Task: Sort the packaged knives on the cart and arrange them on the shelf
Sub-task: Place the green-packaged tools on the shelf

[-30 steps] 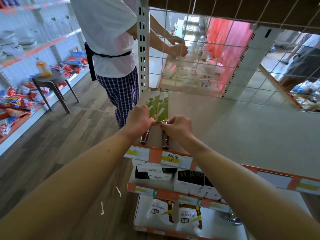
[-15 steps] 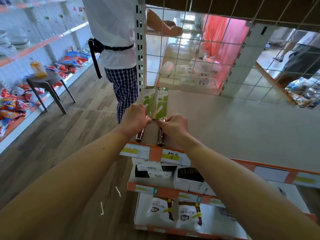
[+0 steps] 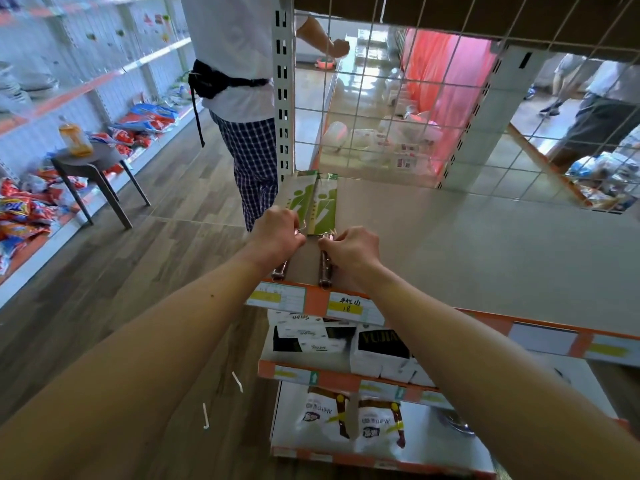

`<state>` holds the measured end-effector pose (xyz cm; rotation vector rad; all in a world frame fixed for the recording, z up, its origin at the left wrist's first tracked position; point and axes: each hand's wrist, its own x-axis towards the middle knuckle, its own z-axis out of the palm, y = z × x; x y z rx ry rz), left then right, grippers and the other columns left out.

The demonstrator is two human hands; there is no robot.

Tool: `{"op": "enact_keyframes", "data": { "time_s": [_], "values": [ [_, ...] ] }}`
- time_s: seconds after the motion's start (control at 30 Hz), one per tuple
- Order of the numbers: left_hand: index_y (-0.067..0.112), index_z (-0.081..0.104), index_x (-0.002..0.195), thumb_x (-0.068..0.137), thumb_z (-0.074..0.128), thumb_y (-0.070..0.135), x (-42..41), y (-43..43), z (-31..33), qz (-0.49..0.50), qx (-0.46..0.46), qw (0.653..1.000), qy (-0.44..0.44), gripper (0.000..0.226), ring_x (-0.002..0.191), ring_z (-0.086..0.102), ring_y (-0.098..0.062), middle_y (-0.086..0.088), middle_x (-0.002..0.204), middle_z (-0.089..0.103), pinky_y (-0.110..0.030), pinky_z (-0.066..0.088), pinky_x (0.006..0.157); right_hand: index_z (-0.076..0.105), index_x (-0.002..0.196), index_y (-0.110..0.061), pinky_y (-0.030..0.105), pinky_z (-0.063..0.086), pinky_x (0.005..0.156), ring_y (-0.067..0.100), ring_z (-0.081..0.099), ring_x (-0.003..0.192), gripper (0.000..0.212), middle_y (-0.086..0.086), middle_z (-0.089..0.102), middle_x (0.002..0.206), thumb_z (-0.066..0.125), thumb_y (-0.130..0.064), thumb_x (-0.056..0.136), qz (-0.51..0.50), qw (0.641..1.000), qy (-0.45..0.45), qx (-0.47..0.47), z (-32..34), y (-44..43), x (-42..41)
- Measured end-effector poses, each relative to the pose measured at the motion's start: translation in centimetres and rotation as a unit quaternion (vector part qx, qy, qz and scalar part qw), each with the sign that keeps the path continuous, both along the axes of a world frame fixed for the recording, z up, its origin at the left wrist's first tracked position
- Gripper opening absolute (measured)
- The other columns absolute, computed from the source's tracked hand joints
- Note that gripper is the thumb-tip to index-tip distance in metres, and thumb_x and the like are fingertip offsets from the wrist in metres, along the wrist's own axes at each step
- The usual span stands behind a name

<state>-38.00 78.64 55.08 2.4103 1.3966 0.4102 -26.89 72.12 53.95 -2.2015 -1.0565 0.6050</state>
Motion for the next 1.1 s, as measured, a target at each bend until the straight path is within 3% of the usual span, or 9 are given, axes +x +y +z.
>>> {"op": "enact_keyframes", "data": {
  "time_s": [0.13,0.33,0.47,0.63,0.8,1.0,1.1],
  "values": [
    [0.006,0.064,0.115,0.087,0.062,0.020,-0.1,-0.2,-0.1,-0.004,0.009,1.000,0.004,0.031,0.105,0.059,-0.028,-0.017,0.118,0.059,-0.030,0.046,0.085,0.071,0.085,0.003,0.019,0.036,0.051,0.016,0.055,0.075,0.041,0.012,0.066,0.081,0.063,-0.038,0.086,-0.008,1.000,0.008,-0.006,-0.1,0.1,-0.1],
    [0.005,0.060,0.119,0.092,0.055,0.022,0.0,-0.4,-0.3,-0.006,0.020,0.999,0.030,0.033,0.107,0.057,-0.030,-0.018,0.121,0.054,-0.034,0.046,0.087,0.067,0.081,-0.005,0.013,0.032,0.042,0.013,0.048,0.059,0.034,0.006,0.057,0.065,0.060,-0.037,0.088,-0.005,1.000,-0.017,-0.020,0.3,-0.3,-0.4],
    [0.013,0.051,0.132,0.096,0.046,0.033,-0.2,-0.6,-0.1,0.002,0.038,0.998,0.041,0.041,0.115,0.053,-0.034,-0.015,0.133,0.047,-0.044,0.047,0.092,0.070,0.096,-0.001,0.025,0.042,0.069,0.021,0.059,0.083,0.039,0.014,0.070,0.098,0.053,-0.035,0.091,-0.001,1.000,-0.027,-0.007,0.9,-1.6,0.3],
    [0.012,0.051,0.131,0.095,0.047,0.032,0.6,-1.1,0.8,-0.006,0.053,0.998,0.040,0.041,0.115,0.052,-0.035,-0.016,0.131,0.050,-0.047,0.048,0.092,0.068,0.102,-0.008,0.033,0.052,0.086,0.025,0.063,0.099,0.027,0.010,0.068,0.106,0.052,-0.027,0.092,0.004,0.998,-0.059,-0.003,2.3,-4.0,2.0],
    [0.006,0.059,0.118,0.096,0.043,0.022,2.7,-3.7,1.5,-0.040,0.072,0.997,0.005,0.032,0.101,0.059,-0.032,-0.018,0.116,0.059,-0.041,0.050,0.086,0.066,0.110,-0.009,0.035,0.049,0.094,0.025,0.057,0.107,0.027,0.012,0.064,0.115,0.052,-0.021,0.091,0.009,0.998,-0.069,0.012,2.5,-6.7,3.4],
    [0.016,0.055,0.127,0.095,0.041,0.027,6.5,-9.1,1.2,-0.026,0.047,0.996,0.067,0.037,0.123,0.048,-0.034,-0.014,0.133,0.052,-0.041,0.042,0.103,0.062,0.120,-0.013,0.034,0.045,0.099,0.026,0.052,0.115,0.032,0.008,0.059,0.123,0.051,-0.020,0.091,0.022,0.995,-0.096,0.025,1.9,-12.5,6.1],
    [0.013,0.058,0.123,0.096,0.039,0.025,8.4,-13.4,0.9,-0.022,0.040,0.996,0.073,0.035,0.119,0.052,-0.033,-0.013,0.126,0.058,-0.037,0.042,0.099,0.063,0.119,-0.014,0.033,0.043,0.100,0.028,0.050,0.117,0.030,0.008,0.056,0.125,0.051,-0.021,0.092,0.018,0.994,-0.099,0.042,1.5,-17.2,8.8]
  ]
}}
